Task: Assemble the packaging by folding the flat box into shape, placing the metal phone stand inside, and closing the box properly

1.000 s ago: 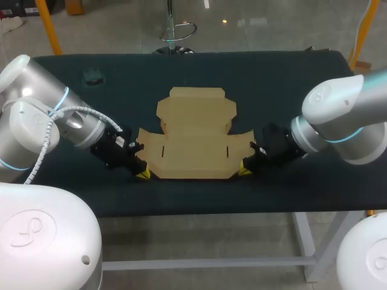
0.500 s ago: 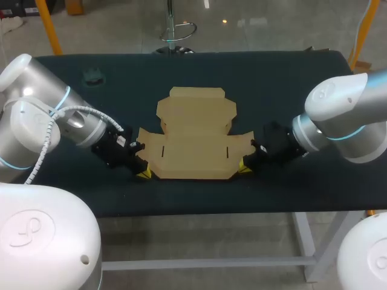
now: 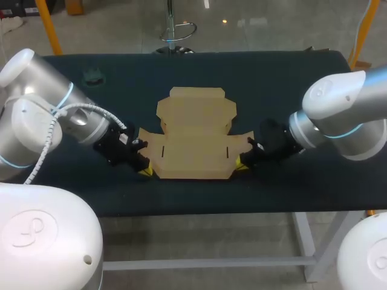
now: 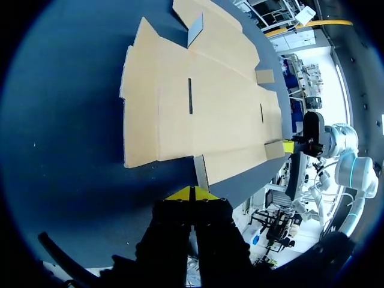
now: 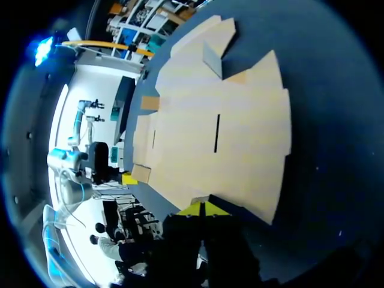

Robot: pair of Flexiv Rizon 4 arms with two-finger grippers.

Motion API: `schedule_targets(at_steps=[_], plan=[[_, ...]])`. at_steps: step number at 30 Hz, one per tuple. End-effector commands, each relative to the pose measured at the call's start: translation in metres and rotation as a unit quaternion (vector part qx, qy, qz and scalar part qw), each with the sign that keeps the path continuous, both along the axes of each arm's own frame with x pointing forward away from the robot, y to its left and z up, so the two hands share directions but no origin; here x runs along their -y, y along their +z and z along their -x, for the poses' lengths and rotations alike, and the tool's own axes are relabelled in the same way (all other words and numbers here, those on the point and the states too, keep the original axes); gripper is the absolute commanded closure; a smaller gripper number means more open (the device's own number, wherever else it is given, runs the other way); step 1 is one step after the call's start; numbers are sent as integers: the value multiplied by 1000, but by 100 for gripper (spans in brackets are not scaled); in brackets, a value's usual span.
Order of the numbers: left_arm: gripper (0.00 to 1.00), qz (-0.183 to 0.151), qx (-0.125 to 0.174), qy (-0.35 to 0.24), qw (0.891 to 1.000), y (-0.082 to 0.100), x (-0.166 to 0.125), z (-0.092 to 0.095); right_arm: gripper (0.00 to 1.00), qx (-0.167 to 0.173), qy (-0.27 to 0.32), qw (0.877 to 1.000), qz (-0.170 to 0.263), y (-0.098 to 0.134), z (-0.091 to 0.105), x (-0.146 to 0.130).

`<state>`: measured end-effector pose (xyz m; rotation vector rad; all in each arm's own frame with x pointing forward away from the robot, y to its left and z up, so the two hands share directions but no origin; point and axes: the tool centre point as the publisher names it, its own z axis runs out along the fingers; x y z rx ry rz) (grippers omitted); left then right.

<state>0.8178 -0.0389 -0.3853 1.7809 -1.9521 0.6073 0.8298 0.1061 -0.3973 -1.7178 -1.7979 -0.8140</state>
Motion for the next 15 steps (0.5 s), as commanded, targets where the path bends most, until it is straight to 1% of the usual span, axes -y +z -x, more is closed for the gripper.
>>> schedule_targets(at_steps=[1, 5, 15], plan=[[100, -5, -2, -2, 1000, 0, 4, -5, 100, -2, 3, 1000, 2, -1, -2, -1], [100, -1, 0, -7, 1000, 1, 7, -9, 100, 0, 6, 1000, 6, 1, -2, -3], [100, -7, 14, -18, 1000, 8, 17, -5, 100, 6, 20, 1000, 15, 6, -3, -11]])
